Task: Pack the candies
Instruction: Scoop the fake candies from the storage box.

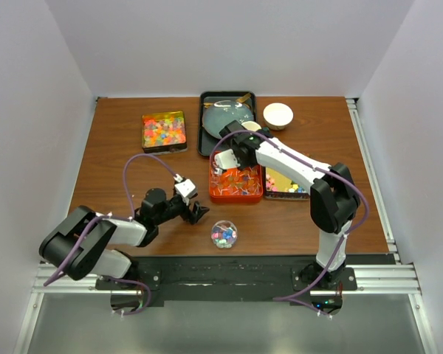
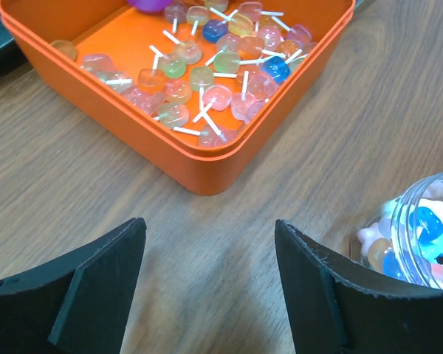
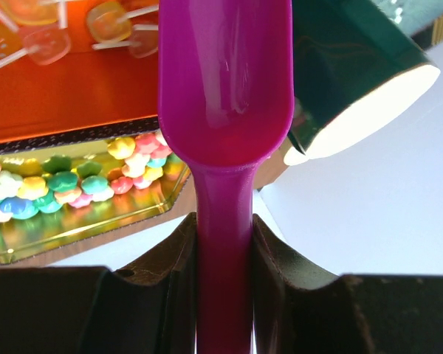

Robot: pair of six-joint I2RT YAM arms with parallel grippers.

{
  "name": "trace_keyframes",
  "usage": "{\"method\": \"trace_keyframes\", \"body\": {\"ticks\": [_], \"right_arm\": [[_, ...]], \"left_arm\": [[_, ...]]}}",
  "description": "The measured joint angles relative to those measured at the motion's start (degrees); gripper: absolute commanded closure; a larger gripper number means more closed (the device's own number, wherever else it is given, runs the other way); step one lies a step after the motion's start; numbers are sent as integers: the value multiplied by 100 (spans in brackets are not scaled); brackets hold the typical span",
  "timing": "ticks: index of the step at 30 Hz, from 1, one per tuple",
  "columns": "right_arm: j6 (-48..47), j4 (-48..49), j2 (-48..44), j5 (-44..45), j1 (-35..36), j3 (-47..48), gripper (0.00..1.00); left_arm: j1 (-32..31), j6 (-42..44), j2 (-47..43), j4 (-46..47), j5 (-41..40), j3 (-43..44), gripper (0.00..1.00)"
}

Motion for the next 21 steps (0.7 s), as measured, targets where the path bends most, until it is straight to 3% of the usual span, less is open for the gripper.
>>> {"method": "trace_keyframes", "body": {"ticks": [21], "right_arm": [[-273,-791,-2,-586,-140,28,100]], "left_arm": [[-59,142,1405,1451,175,7,33]]}}
